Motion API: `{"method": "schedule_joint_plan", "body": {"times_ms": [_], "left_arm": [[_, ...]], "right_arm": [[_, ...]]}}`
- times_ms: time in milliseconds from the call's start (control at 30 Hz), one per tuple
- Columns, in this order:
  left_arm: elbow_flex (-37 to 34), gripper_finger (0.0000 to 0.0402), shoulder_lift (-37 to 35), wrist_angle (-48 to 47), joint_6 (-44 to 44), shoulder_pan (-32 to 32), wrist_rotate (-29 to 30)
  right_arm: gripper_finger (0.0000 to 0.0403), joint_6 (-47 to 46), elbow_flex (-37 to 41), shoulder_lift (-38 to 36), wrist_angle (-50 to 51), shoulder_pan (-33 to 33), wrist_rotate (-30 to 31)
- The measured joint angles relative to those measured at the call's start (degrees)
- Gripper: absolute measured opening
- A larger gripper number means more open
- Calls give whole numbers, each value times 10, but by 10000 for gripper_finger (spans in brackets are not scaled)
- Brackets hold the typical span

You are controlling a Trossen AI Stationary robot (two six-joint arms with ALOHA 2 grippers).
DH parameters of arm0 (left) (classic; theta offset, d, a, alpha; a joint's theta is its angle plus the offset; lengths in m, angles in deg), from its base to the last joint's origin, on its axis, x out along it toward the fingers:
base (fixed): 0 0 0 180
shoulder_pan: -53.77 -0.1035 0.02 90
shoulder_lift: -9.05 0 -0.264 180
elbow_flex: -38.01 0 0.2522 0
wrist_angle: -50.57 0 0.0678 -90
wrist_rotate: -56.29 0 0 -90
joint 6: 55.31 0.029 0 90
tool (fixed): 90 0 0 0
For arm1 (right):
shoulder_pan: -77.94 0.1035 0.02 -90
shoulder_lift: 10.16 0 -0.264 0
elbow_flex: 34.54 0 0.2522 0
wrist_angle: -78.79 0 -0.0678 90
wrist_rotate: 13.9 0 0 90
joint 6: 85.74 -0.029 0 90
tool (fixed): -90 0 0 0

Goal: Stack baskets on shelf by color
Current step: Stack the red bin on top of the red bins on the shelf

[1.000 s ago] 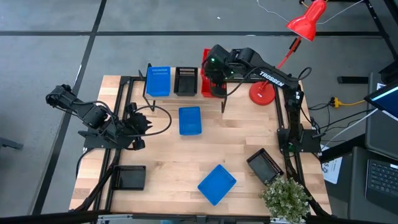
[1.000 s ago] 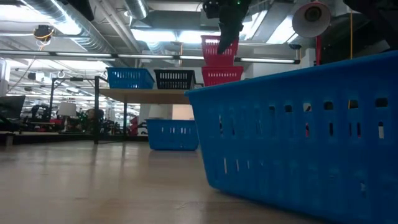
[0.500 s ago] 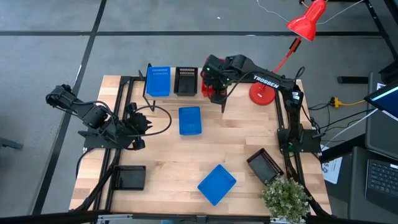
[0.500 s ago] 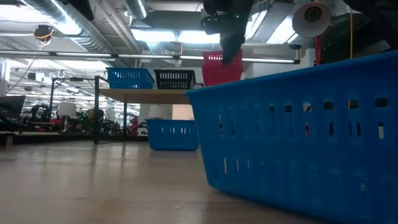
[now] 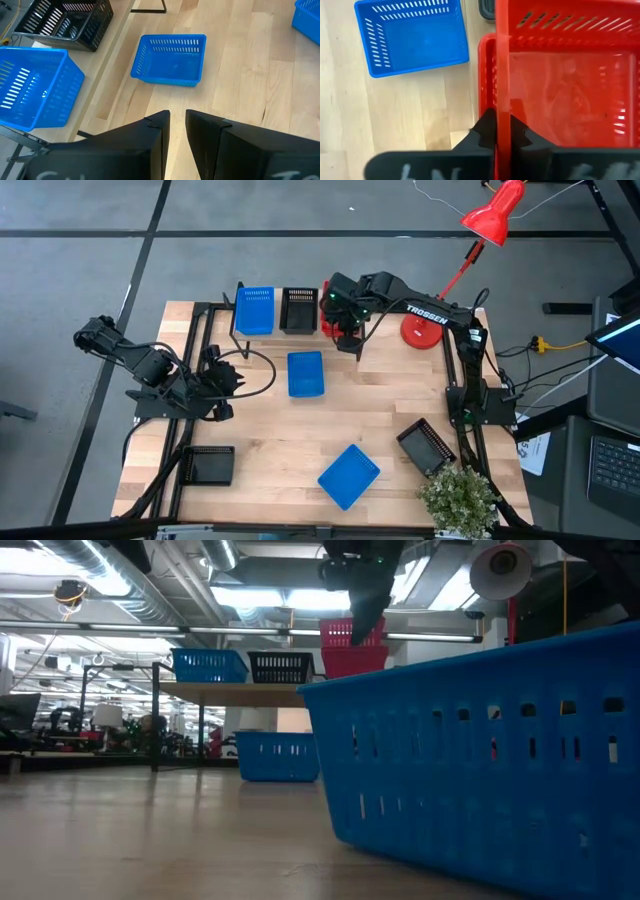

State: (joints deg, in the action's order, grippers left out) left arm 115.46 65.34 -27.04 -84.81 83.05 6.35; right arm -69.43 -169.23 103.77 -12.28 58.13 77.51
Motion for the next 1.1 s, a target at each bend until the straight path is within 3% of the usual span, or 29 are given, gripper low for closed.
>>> {"method": "schedule_joint_plan", "body": {"times_ms": [600, 900, 1100], "left_arm": [[0, 54, 0, 0, 0, 0, 14], [0, 54, 0, 0, -1, 0, 14], [0, 54, 0, 0, 0, 0, 18]], "right_arm": [[104, -24, 0, -11, 10, 2, 15], [110, -30, 0, -17, 13, 9, 15], [110, -140, -14, -17, 69, 38, -8]]}}
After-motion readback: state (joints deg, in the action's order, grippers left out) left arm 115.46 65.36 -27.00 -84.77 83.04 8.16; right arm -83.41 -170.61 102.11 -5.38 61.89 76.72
